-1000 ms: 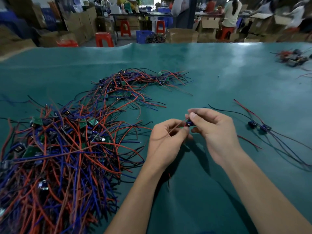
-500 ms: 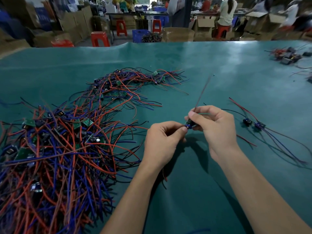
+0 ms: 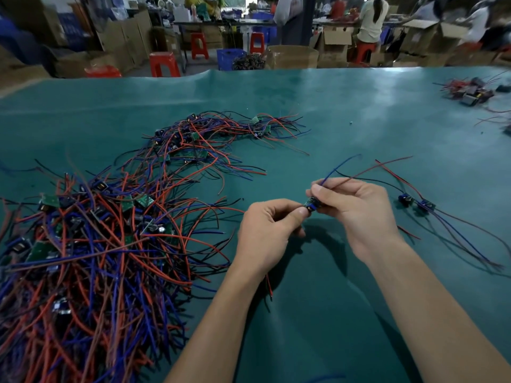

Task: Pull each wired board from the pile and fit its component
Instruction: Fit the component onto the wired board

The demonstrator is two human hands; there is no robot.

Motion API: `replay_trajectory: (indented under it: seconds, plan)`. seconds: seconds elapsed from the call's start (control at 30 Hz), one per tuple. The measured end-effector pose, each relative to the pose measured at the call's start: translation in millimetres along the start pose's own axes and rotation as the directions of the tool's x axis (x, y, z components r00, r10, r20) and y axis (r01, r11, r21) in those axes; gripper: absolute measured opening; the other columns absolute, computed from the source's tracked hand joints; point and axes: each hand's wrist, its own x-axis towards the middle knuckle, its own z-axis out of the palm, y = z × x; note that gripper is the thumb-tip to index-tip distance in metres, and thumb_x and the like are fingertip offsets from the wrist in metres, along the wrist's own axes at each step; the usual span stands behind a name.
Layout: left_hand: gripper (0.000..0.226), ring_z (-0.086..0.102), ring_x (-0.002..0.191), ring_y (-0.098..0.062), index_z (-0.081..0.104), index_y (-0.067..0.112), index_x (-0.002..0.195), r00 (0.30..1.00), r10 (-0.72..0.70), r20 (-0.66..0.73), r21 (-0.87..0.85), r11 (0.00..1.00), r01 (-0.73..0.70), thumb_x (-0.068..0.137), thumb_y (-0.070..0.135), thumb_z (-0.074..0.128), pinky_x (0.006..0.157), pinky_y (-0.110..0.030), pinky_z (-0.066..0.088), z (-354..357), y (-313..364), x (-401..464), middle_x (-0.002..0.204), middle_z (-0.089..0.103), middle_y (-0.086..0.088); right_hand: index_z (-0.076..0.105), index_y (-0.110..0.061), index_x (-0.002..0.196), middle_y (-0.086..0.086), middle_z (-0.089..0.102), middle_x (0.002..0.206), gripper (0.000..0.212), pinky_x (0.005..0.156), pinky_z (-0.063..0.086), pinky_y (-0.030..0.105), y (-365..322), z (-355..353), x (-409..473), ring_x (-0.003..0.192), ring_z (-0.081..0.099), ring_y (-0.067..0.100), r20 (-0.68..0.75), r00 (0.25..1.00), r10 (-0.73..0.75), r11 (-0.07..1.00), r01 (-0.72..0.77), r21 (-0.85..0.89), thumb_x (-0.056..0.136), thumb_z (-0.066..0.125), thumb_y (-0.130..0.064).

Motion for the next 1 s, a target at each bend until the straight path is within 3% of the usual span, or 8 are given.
replay_trajectory:
  seconds: [0.17,0.3,0.53,0.7,0.77,0.83,0.93,1.0]
  plan:
    - [0.016,0.055,0.056,-0.012,0.079,0.026,0.084,0.998,-0.029,0.05,0.021,0.999,0.028,0.082,0.038,0.067,0.063,-0.026,0.041,0,0,0,0.053,0.064,0.003,0.071,-0.009,0.078,0.008,0.076,0.074,0.012,0.057,0.051,0.021,-5,-11,5,0.064,0.069,0.017,-0.111,0.982,-0.15,0.986,0.141,-0.087,0.084,0.077,-0.001]
    - [0.02,0.055,0.056,-0.009,0.079,0.028,0.085,0.996,-0.06,0.067,0.063,0.996,0.056,0.081,0.043,0.066,0.068,-0.031,0.044,-1,-1,-1,0.055,0.067,0.002,0.071,-0.005,0.082,0.005,0.075,0.07,0.008,0.058,0.051,0.019,-12,-25,12,0.062,0.065,0.013,-0.246,0.954,-0.169,0.986,0.165,-0.035,0.087,0.073,0.0]
    - [0.013,0.057,0.06,-0.012,0.078,0.021,0.085,0.995,-0.044,-0.091,-0.026,0.999,0.041,0.089,0.028,0.068,0.07,-0.031,0.046,0,-2,1,0.057,0.066,0.002,0.058,-0.007,0.079,0.01,0.064,0.081,0.02,0.08,0.059,0.026,-15,-37,12,0.071,0.068,0.016,-0.591,0.806,0.023,0.915,0.222,0.338,0.091,0.072,-0.001]
    - [0.015,0.056,0.052,-0.008,0.071,0.011,0.089,0.984,-0.023,-0.177,-0.15,0.989,-0.004,0.099,0.006,0.061,0.055,-0.017,0.046,0,1,3,0.059,0.065,0.0,0.062,-0.008,0.095,0.008,0.06,0.097,0.025,0.083,0.058,0.033,14,12,2,0.086,0.064,0.021,-0.345,0.936,0.071,0.997,-0.055,0.055,0.091,0.076,-0.028]
    - [0.013,0.059,0.053,-0.008,0.07,0.008,0.092,0.986,-0.017,-0.166,-0.156,0.988,-0.009,0.099,0.005,0.06,0.054,-0.016,0.047,0,2,2,0.061,0.067,-0.001,0.07,-0.012,0.1,0.002,0.07,0.107,0.041,0.089,0.058,0.043,22,27,-6,0.1,0.068,0.022,-0.277,0.961,0.023,0.99,-0.06,-0.125,0.084,0.076,-0.049]
    - [0.013,0.064,0.056,-0.009,0.072,0.01,0.091,0.992,-0.005,-0.129,-0.135,0.991,-0.012,0.098,0.006,0.062,0.055,-0.017,0.048,0,2,1,0.064,0.07,0.001,0.078,-0.018,0.09,-0.002,0.076,0.093,0.046,0.086,0.058,0.046,21,32,-11,0.096,0.071,0.022,-0.191,0.981,-0.041,0.969,-0.007,-0.246,0.076,0.071,-0.061]
    - [0.012,0.072,0.069,-0.015,0.076,0.017,0.089,0.999,0.007,-0.047,-0.061,0.998,-0.01,0.092,0.021,0.066,0.07,-0.031,0.056,0,1,2,0.072,0.075,0.001,0.079,-0.015,0.082,0.01,0.076,0.082,0.025,0.07,0.058,0.039,17,30,-14,0.079,0.07,0.022,-0.062,0.996,-0.071,0.98,0.058,-0.19,0.087,0.074,-0.038]
    - [0.016,0.067,0.07,-0.015,0.076,0.024,0.084,1.0,0.001,-0.016,0.014,1.0,0.0,0.087,0.035,0.065,0.08,-0.047,0.057,0,0,2,0.073,0.075,-0.001,0.079,-0.019,0.075,0.006,0.077,0.08,0.016,0.073,0.057,0.039,14,25,-13,0.073,0.069,0.014,-0.068,0.983,-0.169,0.953,0.145,-0.264,0.09,0.076,-0.025]
